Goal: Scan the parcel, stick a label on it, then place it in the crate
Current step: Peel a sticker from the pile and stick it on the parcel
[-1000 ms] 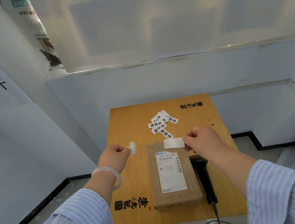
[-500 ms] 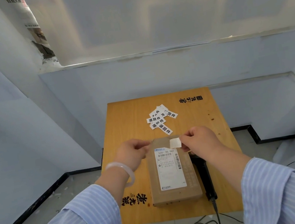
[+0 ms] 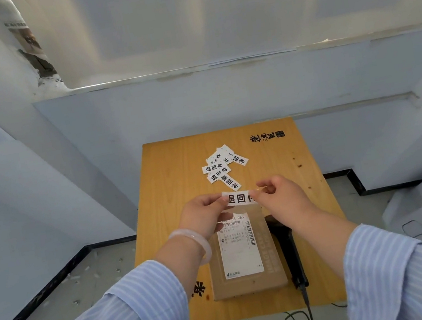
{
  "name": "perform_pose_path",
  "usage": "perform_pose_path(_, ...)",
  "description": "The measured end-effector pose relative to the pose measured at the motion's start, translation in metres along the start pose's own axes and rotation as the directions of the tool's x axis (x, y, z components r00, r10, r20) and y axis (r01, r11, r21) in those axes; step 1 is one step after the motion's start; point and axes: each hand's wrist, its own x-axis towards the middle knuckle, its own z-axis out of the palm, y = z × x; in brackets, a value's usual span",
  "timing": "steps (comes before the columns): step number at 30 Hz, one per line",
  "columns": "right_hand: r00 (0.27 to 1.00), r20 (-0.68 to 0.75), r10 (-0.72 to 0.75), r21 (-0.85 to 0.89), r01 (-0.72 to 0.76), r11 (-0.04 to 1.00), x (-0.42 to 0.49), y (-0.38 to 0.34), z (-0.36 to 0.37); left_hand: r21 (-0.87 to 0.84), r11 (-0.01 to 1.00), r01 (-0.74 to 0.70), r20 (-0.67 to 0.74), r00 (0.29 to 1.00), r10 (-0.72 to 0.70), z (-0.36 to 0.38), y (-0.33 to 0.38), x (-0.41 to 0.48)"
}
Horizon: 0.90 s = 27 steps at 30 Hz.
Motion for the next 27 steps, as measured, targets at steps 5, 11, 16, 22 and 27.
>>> perform_pose_path(5,0.995,0.034,0.092,-0.001,-0.092,0.996,0.018,0.011,0.008,0.019,0.999,0.035,-0.031,0.999,-0.034,0.001,-0.01,0.016)
perform_pose_path(11,0.996,0.029,0.084,-0.085,-0.082,0.993,0.037,0.019,0.021,0.451,0.892,-0.017,-0.093,0.993,0.066,-0.009,-0.025,0.045)
perform_pose_path(16,0.998,0.024,0.055,-0.149,-0.051,0.988,0.047,0.025,0.032,0.751,0.659,-0.041,-0.049,0.992,0.118,-0.01,-0.031,0.064)
perform_pose_path(22,1.0,-0.016,-0.007,-0.23,0.003,0.973,0.053,0.032,0.039,0.853,0.518,-0.056,-0.042,0.984,0.175,-0.005,-0.034,0.071)
perform_pose_path(27,0.999,-0.047,0.018,-0.246,-0.029,0.969,0.055,0.041,0.037,0.791,0.608,-0.058,-0.071,0.98,0.186,-0.008,-0.037,0.074)
